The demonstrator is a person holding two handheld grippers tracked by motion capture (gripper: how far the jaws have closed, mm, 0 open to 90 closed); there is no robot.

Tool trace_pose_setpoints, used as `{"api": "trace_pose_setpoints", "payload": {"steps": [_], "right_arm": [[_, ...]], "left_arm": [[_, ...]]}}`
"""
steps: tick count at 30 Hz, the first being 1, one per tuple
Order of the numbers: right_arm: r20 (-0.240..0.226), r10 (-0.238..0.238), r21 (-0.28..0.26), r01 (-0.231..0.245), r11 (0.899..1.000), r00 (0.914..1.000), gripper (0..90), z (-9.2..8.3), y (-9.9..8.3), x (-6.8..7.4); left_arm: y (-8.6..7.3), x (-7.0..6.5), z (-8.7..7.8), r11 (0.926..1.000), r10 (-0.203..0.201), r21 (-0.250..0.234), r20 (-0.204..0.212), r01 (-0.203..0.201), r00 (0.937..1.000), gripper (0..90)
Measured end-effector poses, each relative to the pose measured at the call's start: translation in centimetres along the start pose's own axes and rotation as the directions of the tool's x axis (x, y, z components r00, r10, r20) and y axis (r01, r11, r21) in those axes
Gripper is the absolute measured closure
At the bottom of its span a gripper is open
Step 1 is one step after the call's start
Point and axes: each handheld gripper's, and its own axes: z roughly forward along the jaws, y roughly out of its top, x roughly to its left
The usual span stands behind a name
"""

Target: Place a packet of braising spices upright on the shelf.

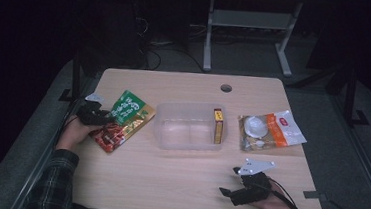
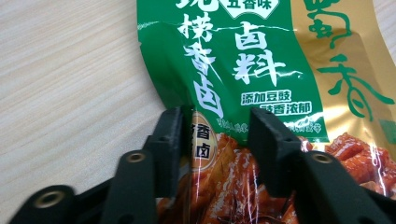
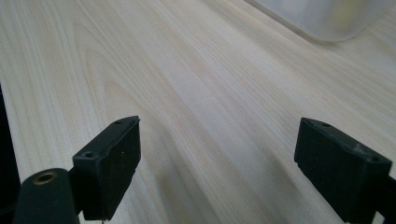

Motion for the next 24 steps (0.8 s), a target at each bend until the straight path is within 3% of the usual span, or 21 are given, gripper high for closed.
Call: {"api": "trace_pose_setpoints", "payload": {"steps": [4,8,17,21,24], "right_arm": [[-0.001,0.002,-0.003,-0.002,1.000,1.0000,14.1,-0.1,0.0,0.0],[0.001,0.000,-0.002,0.000,1.000,1.0000,14.1,0.0,0.0,0.0],[0.000,0.005,-0.008,-0.005,1.000,1.0000,14.1,-0.2,0.0,0.0],[0.003,0.008,-0.007,-0.007,1.000,1.0000,14.1,-0.2,0.0,0.0],[0.003,0.011,-0.007,-0.011,1.000,0.9999,14.1,-0.3,0.0,0.0]], "left_arm": [[0.1,-0.2,0.0,1.0000,-0.002,-0.002,-0.016,0.001,0.9999,68.8],[0.6,-0.8,0.2,0.9991,0.037,0.025,-0.067,-0.035,0.9971,81.6],[0.9,-1.0,0.1,0.9991,0.025,0.035,-0.085,-0.022,0.9960,89.1],[0.4,-0.6,-0.1,0.9991,-0.037,-0.022,-0.054,0.035,0.9979,89.4],[0.3,-0.3,-0.5,0.9981,-0.056,-0.027,-0.029,0.055,0.9980,89.6]]}}
